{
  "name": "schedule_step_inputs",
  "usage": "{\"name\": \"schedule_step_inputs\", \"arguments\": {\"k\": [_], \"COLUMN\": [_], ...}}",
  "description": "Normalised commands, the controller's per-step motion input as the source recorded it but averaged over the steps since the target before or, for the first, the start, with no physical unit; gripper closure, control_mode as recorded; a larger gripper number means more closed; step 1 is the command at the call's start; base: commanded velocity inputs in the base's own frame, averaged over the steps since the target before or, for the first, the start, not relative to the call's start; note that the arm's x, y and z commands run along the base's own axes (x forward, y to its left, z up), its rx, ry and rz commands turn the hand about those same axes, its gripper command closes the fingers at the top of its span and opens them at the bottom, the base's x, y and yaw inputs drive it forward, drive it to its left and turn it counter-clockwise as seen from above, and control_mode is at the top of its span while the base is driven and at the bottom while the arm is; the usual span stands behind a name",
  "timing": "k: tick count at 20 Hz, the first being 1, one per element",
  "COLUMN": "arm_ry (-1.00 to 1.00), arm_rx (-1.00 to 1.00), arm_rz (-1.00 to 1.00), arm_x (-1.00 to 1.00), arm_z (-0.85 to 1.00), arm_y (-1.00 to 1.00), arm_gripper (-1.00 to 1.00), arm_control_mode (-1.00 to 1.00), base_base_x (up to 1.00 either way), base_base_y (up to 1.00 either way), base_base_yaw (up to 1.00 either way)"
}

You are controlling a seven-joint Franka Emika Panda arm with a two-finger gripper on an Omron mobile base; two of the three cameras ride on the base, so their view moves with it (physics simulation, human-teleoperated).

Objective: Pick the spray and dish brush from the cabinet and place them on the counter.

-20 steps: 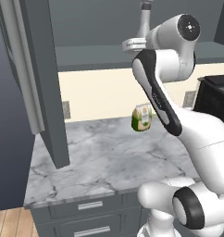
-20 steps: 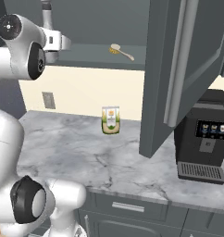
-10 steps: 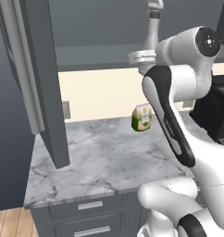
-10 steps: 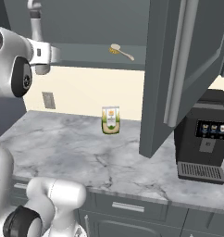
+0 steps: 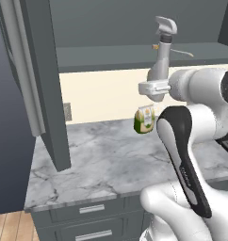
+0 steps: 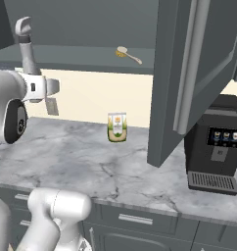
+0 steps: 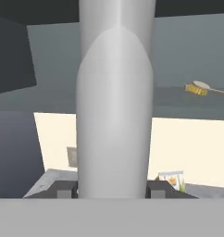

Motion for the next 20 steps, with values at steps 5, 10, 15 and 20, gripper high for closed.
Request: {"name": "schedule_step_inputs", "arguments": {"k": [5,10,15,20], "arm_ry": [-0.12,-0.03,0.00,0.00], "arm_rx": [0.00,0.00,0.00,0.00], "arm_rz": [0.11,0.12,0.13,0.14], "arm_x": [-0.70,-0.40,-0.05,-0.05], "arm_z": [-0.34,-0.46,-0.69,-0.64], "arm_y": [0.00,0.00,0.00,0.00], "arm_gripper": [1.00,1.00,1.00,1.00], "arm_control_mode": [-1.00,-1.00,-1.00,-1.00], "base_base_x": [0.00,0.00,0.00,0.00], "base_base_y": [0.00,0.00,0.00,0.00], "base_base_yaw": [0.00,0.00,0.00,0.00]}}
